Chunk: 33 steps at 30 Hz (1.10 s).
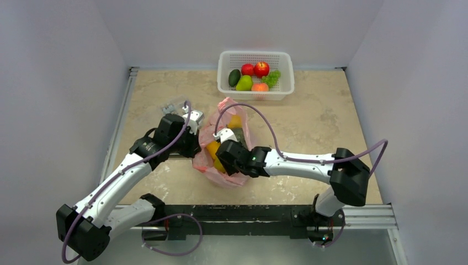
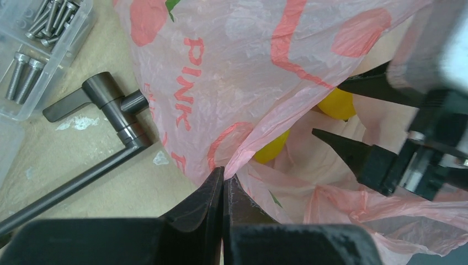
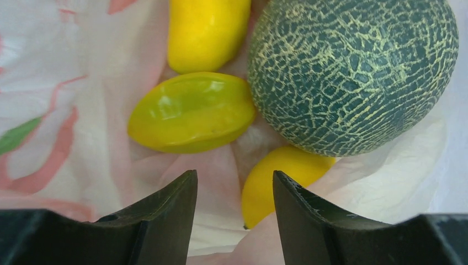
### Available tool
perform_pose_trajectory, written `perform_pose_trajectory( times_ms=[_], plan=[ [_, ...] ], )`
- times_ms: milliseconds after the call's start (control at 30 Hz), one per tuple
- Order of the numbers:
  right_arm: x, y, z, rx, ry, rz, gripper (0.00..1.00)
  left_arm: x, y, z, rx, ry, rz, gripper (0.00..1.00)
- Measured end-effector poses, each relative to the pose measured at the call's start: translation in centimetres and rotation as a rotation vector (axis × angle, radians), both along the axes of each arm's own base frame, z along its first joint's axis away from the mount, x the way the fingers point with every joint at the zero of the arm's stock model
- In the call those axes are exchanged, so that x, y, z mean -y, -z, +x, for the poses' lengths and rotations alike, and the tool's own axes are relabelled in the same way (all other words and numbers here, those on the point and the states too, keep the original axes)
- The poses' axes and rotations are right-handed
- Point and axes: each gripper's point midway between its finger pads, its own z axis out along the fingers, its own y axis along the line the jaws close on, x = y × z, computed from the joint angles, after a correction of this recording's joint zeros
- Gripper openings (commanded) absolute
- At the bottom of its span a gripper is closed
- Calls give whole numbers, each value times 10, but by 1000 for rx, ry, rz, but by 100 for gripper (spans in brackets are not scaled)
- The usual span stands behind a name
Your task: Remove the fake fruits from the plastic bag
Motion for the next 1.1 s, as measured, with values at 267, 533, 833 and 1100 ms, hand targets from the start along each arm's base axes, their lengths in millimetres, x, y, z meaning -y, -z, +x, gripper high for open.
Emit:
perform_pose_trajectory(
  times_ms=[267,533,833,1100],
  plan=[
    [36,23,5,17,57,-215,60,1,-1,0,1,4,-6,0],
    [63,29,-6,-6,101,-265,73,2,-1,0,1,6,-7,0],
    [71,65,-11,-38,135,-304,74,3,-1,-1,-2,12,-13,0],
    [40,65,9,52,106,-225,48,3,2,-1,-12,13,-8,0]
  ],
)
